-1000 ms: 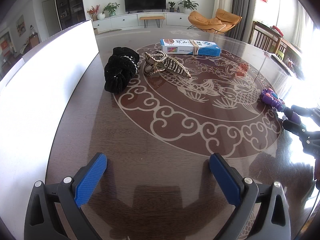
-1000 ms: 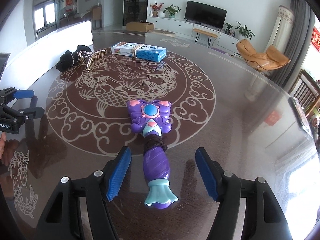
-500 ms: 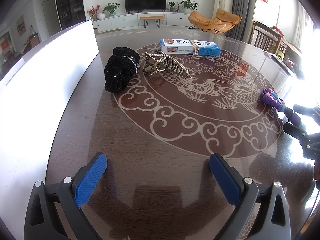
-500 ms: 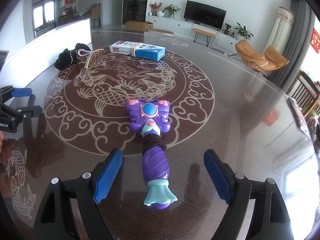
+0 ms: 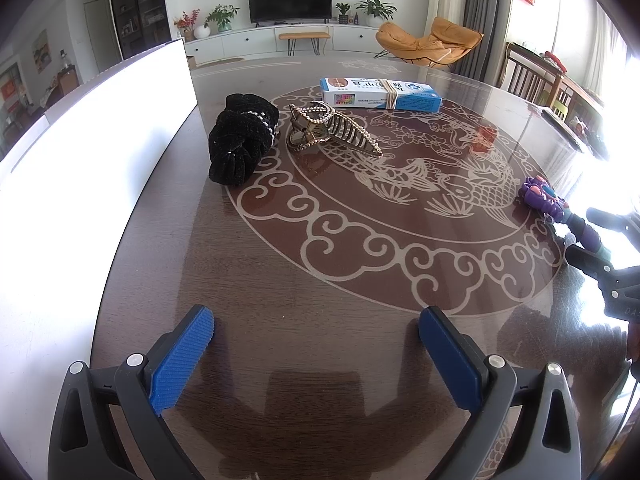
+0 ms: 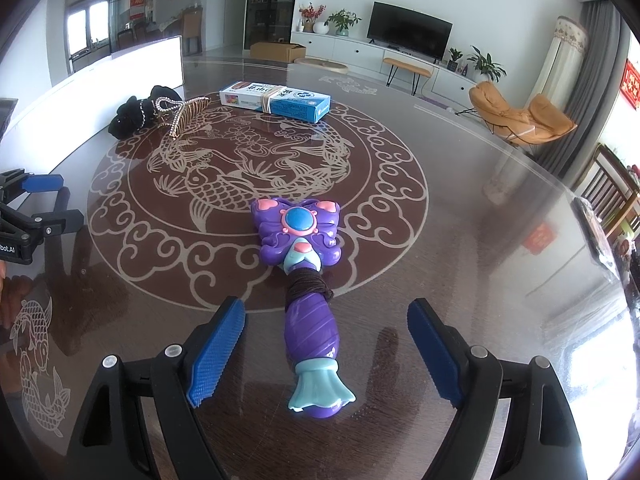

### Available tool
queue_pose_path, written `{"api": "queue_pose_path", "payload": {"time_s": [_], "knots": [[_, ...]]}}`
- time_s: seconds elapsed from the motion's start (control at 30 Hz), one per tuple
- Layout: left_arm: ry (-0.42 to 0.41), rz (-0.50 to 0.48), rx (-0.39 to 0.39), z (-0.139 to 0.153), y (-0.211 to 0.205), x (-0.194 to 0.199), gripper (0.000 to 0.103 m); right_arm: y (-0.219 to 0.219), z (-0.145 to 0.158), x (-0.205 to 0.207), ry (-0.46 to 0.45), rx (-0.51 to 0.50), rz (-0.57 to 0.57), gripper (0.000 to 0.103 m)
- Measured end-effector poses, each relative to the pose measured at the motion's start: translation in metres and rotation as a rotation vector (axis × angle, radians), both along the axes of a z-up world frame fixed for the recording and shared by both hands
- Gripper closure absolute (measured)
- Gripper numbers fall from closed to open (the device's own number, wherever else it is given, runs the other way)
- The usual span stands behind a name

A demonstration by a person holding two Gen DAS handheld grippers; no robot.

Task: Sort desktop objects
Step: 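Lift the purple toy wand with the right gripper off the table, then lower the left gripper onto the gold rhinestone claw clip and close while right holds the wand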

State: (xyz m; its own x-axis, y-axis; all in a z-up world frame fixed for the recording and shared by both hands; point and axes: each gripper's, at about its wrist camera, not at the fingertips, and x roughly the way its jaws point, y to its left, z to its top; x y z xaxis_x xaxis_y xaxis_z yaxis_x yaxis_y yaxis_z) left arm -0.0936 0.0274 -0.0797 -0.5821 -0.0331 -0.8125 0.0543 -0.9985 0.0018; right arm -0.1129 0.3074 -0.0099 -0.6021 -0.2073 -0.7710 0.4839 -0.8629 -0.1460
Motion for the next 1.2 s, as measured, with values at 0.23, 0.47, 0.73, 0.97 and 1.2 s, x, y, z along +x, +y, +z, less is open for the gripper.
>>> {"api": "queue_pose_path", "payload": {"time_s": [0.23,0.47,0.73,0.97,1.2], "knots": [[-0.021,-0.013,0.039,0.006,-0.003,-0.01,0.0,-0.004,0.001,0.004,0.019,0.019,0.02,0.019],[0.067,0.1,0.149,0.045,-0.039,-0.07,0.0,-0.007,0.001,0.006,0.018,0.017,0.046,0.019],[0.002,-0.002,0.099,0.055,-0.007,-0.138,0.0,-0.009,0.0,0.005,0.009,0.009,0.055,0.019],[-0.098,-0.001,-0.13,0.023,0.04,-0.188,0.0,-0.008,0.0,0.003,0.001,0.0,0.056,0.019],[-0.117,0.028,0.0,0.005,0.021,-0.197,0.002,-0.009,-0.001,0.003,0.002,0.001,0.065,0.019]]}}
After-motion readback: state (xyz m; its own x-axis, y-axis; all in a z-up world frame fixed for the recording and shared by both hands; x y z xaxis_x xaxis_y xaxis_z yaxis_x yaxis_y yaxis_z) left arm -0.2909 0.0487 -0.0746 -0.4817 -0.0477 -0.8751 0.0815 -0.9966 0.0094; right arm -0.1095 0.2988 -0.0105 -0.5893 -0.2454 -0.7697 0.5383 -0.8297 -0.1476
